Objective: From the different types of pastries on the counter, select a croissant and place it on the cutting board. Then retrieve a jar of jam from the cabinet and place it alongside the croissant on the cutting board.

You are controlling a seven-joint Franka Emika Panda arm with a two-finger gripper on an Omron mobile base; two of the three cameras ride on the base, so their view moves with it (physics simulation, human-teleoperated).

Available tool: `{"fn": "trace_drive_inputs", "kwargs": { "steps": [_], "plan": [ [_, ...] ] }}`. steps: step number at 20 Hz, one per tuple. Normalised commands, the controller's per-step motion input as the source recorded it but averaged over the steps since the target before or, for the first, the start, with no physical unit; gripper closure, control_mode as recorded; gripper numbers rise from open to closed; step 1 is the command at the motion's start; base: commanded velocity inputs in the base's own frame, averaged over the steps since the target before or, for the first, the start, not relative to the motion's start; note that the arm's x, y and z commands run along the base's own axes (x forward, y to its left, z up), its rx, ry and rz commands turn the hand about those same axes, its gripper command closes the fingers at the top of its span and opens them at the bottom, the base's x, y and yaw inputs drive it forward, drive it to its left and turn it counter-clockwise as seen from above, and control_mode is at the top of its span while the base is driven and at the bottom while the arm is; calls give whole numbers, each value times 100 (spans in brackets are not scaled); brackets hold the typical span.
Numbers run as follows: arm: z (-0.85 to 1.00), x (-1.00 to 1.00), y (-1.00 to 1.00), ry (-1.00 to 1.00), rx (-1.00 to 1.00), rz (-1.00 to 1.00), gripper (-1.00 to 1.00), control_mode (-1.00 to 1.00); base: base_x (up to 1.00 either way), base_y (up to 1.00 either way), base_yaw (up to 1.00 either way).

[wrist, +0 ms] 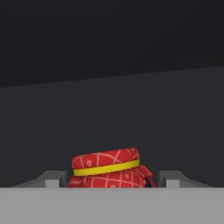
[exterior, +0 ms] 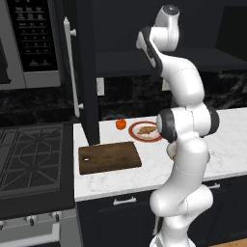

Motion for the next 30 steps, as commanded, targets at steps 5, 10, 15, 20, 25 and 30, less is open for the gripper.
{"fn": "trace_drive_inputs", "kwargs": {
  "steps": [5,10,15,20,25,30],
  "plan": [
    [31,-65,-3,-13,0,0,100,-100,0,0,0],
    [38,-100,0,-25,0,0,100,-100,0,0,0],
    [22,-100,3,-25,0,0,100,-100,0,0,0],
    [1,-100,9,-5,0,23,100,-100,0,0,0],
    [-14,-100,12,0,1,45,100,-100,0,0,0],
    [-43,-100,14,0,0,52,100,-100,0,0,0]
  ]
}}
